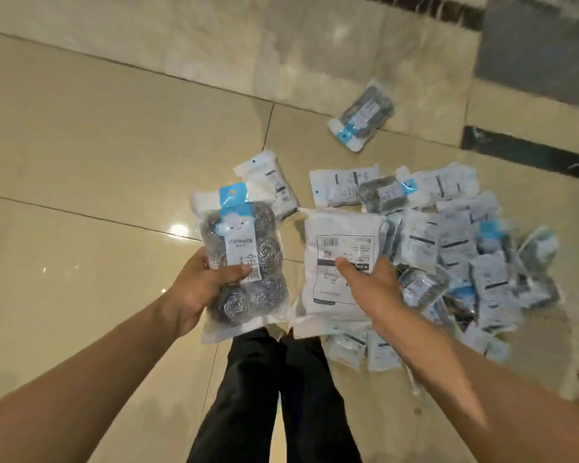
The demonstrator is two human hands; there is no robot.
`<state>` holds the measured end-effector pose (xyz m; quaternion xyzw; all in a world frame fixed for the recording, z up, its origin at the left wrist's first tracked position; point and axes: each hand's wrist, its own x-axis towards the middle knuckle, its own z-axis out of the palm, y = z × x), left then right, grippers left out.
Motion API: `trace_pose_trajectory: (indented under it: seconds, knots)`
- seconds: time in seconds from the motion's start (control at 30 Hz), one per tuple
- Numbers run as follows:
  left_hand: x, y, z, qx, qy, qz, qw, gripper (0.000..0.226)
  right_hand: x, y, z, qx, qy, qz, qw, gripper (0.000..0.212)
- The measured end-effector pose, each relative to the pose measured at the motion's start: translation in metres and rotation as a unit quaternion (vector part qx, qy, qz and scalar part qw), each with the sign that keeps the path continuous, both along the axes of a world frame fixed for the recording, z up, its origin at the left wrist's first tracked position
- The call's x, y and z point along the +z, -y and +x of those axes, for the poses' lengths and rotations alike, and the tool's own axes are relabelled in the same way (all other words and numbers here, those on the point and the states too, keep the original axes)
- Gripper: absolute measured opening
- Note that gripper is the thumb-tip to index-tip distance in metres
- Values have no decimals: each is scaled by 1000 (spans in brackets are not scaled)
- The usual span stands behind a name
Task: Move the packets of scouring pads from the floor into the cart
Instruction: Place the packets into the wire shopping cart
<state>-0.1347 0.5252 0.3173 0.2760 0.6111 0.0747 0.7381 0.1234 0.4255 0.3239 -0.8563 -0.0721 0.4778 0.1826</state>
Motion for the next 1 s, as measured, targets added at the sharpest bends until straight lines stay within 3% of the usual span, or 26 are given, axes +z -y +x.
trace_pose_trajectory:
  seconds: [0.03, 0.17, 0.33, 0.43, 0.5, 0.73, 1.0]
  knots:
    - [42, -1, 0, -26, 17, 10, 999, 52, 45, 1, 0, -15, -4, 12, 1000, 75]
    - [187, 3, -2, -81, 37, 50, 995, 72, 192, 7, -2, -46, -26, 94, 994, 49]
    - [309, 13, 4, -88, 70, 124, 986, 68, 292, 30, -14, -50, -21, 176, 983, 87]
    - [339, 16, 15, -95, 78, 167, 978, 52, 323, 48, -6, -87, -32, 243, 966, 48]
    - [349, 9, 22, -119, 92, 185, 971, 51, 336, 56, -2, -108, -20, 270, 957, 38]
    - [364, -23, 48, -277, 155, 169, 933, 50, 359, 86, -29, -240, 33, 289, 926, 36]
    - [377, -27, 74, -449, 176, 103, 870, 39, 372, 144, -105, -464, 70, 320, 823, 43]
